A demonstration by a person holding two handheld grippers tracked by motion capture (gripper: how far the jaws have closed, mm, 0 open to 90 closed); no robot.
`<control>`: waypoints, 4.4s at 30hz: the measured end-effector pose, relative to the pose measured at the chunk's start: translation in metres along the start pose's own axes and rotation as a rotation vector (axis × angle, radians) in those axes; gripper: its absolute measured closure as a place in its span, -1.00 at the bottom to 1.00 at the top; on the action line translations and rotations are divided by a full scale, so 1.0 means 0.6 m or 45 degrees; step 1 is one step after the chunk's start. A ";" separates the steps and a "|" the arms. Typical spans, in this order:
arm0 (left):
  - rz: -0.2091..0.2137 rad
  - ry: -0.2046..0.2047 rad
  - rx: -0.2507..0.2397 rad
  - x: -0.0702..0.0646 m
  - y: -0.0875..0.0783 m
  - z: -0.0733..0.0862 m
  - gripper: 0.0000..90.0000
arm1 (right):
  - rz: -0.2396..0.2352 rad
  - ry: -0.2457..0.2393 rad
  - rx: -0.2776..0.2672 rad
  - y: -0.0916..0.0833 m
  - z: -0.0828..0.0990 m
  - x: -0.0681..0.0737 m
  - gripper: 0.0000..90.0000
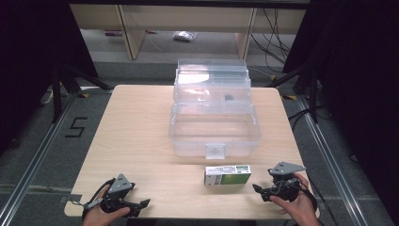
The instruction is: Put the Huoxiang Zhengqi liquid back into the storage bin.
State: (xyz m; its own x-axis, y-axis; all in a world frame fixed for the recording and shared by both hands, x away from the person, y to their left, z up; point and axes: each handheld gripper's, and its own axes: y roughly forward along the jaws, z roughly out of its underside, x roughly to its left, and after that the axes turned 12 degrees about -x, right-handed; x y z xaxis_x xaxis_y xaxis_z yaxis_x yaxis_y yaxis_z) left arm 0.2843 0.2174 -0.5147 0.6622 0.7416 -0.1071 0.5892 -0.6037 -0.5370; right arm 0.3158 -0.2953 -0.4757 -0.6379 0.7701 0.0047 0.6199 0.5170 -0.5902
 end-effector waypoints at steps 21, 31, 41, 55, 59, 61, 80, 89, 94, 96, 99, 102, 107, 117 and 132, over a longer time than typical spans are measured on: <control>0.001 0.010 0.014 0.003 0.001 0.000 -0.67 | -0.024 -0.053 0.000 -0.009 -0.025 0.003 -0.56; 0.000 0.012 0.014 0.003 0.000 0.000 -0.67 | -0.044 -0.100 0.032 -0.009 -0.040 0.006 -0.55; -0.002 -0.001 0.012 0.003 0.000 0.000 -0.67 | -0.085 -0.251 0.054 -0.003 -0.080 0.017 -0.53; 0.002 0.010 0.017 0.003 -0.001 0.000 -0.67 | -0.150 -0.449 0.201 0.019 -0.132 0.047 -0.55; 0.001 0.000 0.013 0.003 0.000 0.000 -0.67 | -0.196 -0.516 0.239 0.031 -0.147 0.059 -0.55; 0.006 -0.008 0.002 0.001 -0.001 0.000 -0.67 | -0.197 -0.501 0.262 0.037 -0.153 0.065 -0.55; 0.015 -0.001 0.013 0.002 -0.002 0.000 -0.67 | -0.372 -0.656 0.434 0.106 -0.189 0.099 -0.46; 0.015 0.002 0.010 0.002 -0.002 0.000 -0.67 | -0.417 -0.671 0.520 0.136 -0.190 0.108 -0.38; 0.017 0.004 0.012 0.002 -0.002 -0.001 -0.67 | -0.429 -0.678 0.579 0.148 -0.191 0.103 -0.30; 0.018 -0.003 0.007 0.003 -0.001 0.000 -0.67 | -0.427 -0.654 0.595 0.150 -0.191 0.103 -0.30; 0.018 0.002 0.012 0.002 -0.002 -0.001 -0.67 | -0.484 -0.700 0.592 0.159 -0.192 0.099 -0.24; 0.019 -0.006 0.004 0.002 -0.002 0.000 -0.67 | -0.466 -0.670 0.630 0.161 -0.191 0.100 -0.21; 0.020 -0.007 0.002 0.002 -0.001 0.000 -0.67 | -0.476 -0.673 0.657 0.168 -0.192 0.100 -0.12; 0.011 -0.007 0.001 0.001 -0.001 0.000 -0.67 | -0.509 -0.710 0.724 0.180 -0.190 0.106 0.08; 0.019 -0.003 0.012 0.002 -0.002 0.000 -0.67 | -0.589 -0.895 0.747 0.179 -0.195 0.117 0.44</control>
State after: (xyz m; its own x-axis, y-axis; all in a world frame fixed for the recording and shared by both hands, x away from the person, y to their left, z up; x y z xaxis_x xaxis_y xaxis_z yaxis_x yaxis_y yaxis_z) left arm 0.2845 0.2188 -0.5143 0.6701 0.7330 -0.1169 0.5747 -0.6120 -0.5433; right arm 0.3911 -0.1419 -0.4442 -0.9982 0.0513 -0.0308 0.0447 0.2982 -0.9535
